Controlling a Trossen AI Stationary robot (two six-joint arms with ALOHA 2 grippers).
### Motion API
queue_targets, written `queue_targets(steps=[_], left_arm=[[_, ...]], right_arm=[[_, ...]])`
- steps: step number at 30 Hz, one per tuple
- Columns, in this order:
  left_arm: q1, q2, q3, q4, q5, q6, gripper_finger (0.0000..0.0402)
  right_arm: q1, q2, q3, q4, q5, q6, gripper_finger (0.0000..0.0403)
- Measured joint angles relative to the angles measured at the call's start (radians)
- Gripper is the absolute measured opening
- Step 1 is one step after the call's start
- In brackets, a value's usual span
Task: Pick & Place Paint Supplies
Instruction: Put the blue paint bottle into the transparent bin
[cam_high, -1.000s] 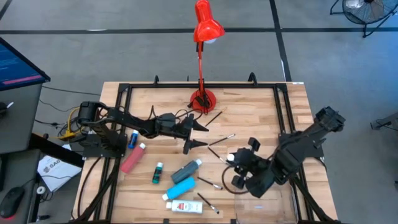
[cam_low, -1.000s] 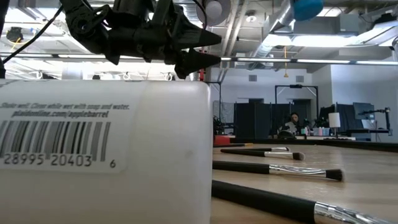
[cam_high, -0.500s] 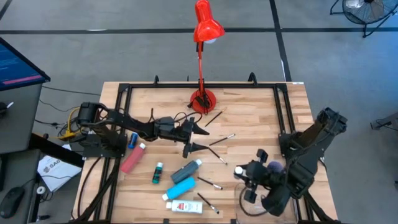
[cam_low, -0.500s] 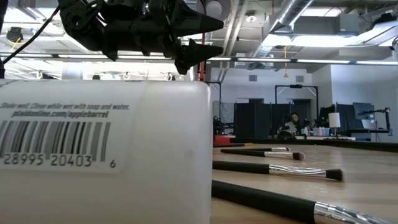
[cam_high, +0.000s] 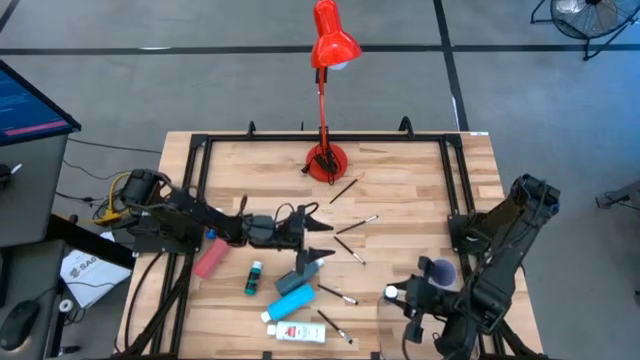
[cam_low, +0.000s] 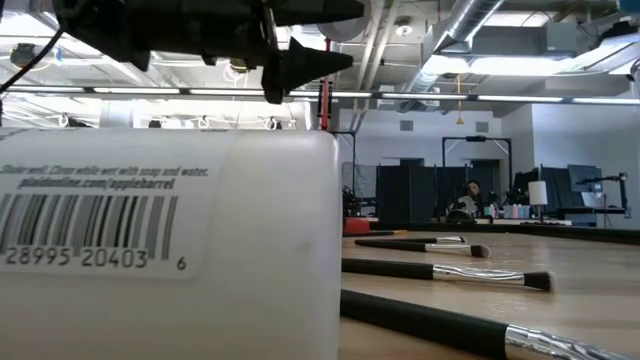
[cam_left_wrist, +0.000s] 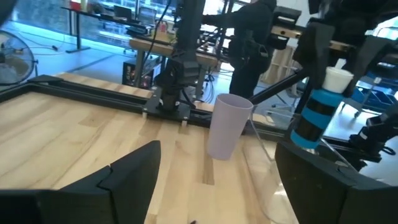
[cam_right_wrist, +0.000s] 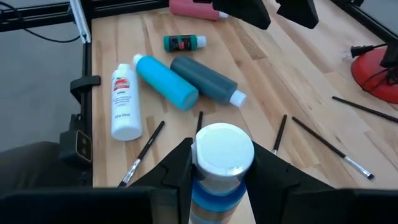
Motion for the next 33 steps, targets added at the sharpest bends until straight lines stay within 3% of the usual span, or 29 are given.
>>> queue_targets(steps=[15,23,33], left_arm=[[-0.175,0.021,0.0,0.078,-0.227,-0.058,0.0295],[-0.193,0.159,0.016,0.272,-0.241,-0.069,0.0295],[-0.186,0.218,0.102,0.285,-0.232,-0.035,0.0295]], right_arm=[[0.159,0.02,-0.024,0.019,0.126,0.068,0.0103],[0.168,0.076,-0.098,0.041,0.097,0.173,0.0103],[0.187,0.076,-0.235,0.197,0.097,0.225,0.0103]])
